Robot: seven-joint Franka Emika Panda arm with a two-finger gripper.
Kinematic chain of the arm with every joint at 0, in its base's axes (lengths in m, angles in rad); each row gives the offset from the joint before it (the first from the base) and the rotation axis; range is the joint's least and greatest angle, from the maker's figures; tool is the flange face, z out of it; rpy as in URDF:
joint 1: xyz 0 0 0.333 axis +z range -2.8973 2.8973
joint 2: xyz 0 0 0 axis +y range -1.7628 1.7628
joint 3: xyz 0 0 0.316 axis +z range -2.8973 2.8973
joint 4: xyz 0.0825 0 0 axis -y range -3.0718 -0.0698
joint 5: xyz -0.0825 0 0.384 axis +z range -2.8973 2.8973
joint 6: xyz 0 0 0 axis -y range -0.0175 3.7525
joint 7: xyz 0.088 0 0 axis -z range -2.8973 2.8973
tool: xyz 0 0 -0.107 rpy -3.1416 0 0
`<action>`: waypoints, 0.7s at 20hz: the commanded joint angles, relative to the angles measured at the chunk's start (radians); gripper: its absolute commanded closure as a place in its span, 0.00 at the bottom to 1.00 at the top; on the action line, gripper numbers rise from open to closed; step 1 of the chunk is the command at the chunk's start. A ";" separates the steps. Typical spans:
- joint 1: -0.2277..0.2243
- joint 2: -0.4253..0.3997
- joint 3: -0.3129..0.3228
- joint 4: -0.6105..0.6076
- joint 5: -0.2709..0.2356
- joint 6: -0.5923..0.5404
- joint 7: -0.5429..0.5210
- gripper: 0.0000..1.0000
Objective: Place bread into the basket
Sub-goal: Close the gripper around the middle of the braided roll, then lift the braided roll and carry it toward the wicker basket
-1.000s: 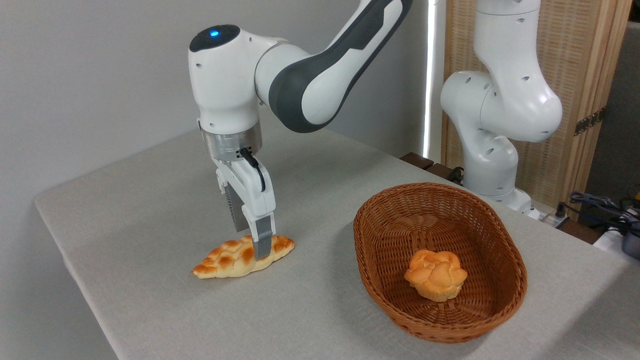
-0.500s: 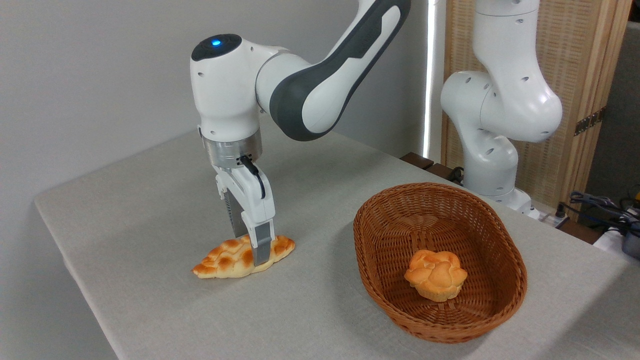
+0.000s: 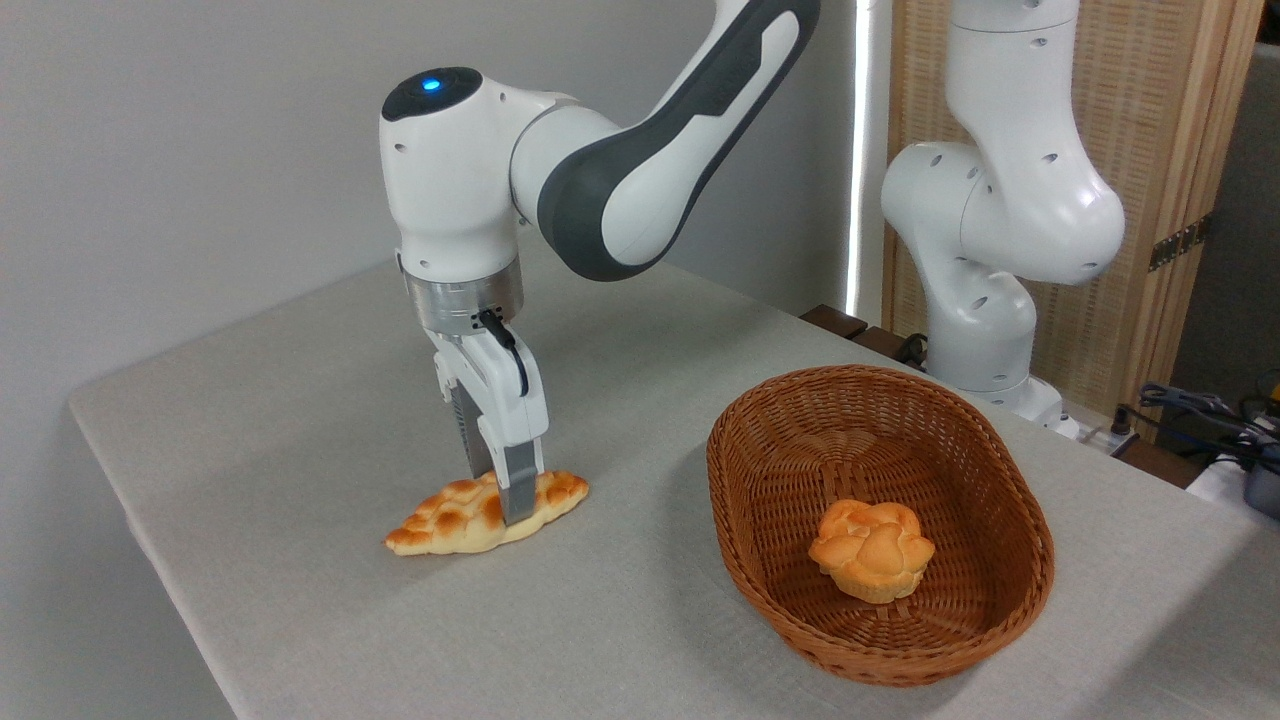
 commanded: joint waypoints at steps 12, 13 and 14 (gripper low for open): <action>-0.004 -0.027 0.000 0.061 -0.014 -0.041 -0.001 1.00; -0.002 -0.038 0.003 0.084 -0.014 -0.073 -0.001 1.00; -0.001 -0.047 0.008 0.102 -0.014 -0.111 -0.001 1.00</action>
